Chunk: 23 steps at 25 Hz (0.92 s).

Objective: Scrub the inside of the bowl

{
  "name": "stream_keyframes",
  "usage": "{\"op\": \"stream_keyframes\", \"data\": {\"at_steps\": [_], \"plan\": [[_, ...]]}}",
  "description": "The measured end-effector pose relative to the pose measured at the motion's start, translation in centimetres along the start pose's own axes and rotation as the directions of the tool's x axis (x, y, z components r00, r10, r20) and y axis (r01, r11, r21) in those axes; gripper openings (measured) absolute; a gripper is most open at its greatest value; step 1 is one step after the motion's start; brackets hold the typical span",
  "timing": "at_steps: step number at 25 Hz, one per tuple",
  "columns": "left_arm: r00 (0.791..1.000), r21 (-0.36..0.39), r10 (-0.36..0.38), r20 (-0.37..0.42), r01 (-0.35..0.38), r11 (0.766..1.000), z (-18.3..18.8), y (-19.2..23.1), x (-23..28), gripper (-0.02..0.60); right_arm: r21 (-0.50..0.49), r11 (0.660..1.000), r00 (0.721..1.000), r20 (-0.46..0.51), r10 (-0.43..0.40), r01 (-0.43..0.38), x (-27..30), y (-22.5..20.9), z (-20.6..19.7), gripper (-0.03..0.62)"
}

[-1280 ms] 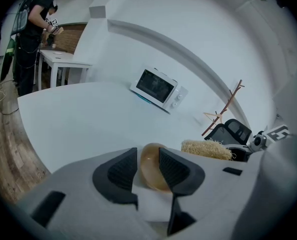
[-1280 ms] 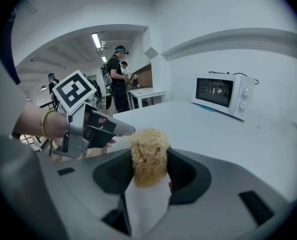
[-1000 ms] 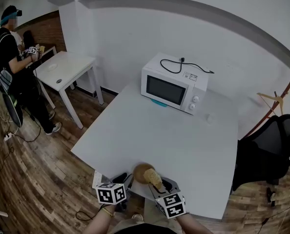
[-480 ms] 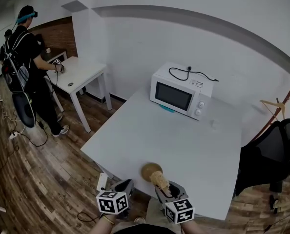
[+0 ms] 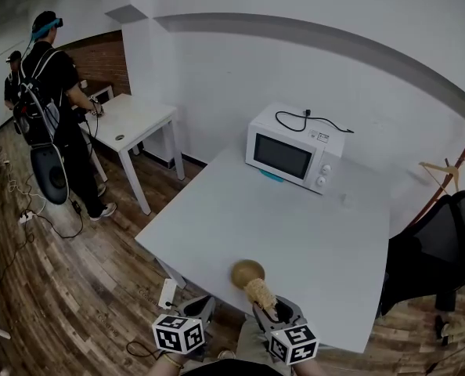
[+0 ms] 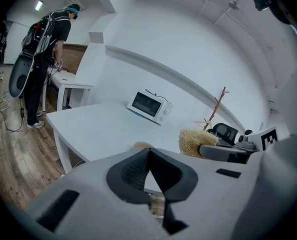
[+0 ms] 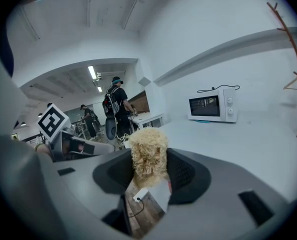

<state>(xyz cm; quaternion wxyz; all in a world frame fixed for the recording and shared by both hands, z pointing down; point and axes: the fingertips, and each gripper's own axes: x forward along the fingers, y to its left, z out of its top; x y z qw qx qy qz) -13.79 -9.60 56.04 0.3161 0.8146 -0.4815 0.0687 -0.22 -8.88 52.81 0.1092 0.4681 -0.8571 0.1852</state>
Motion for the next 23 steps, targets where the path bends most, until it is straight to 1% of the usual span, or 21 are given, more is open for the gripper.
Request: {"op": "stream_keyframes", "data": {"at_steps": [4, 8, 23], "plan": [[1.000, -0.001, -0.012, -0.004, 0.012, 1.000, -0.1, -0.3, 0.2, 0.017, 0.041, 0.999, 1.000, 0.009, 0.012, -0.013, -0.1, 0.0, 0.0, 0.184], [1.000, -0.004, -0.021, -0.004, 0.021, 1.000, 0.1, -0.5, 0.5, 0.017, 0.053, 0.998, 1.000, 0.006, 0.025, -0.025, 0.1, 0.2, 0.0, 0.184], [1.000, -0.018, -0.013, -0.016, 0.013, 1.000, 0.0, -0.6, 1.8, 0.018, 0.045, 0.999, 1.000, -0.003, 0.021, -0.021, 0.3, -0.5, 0.1, 0.184]]}}
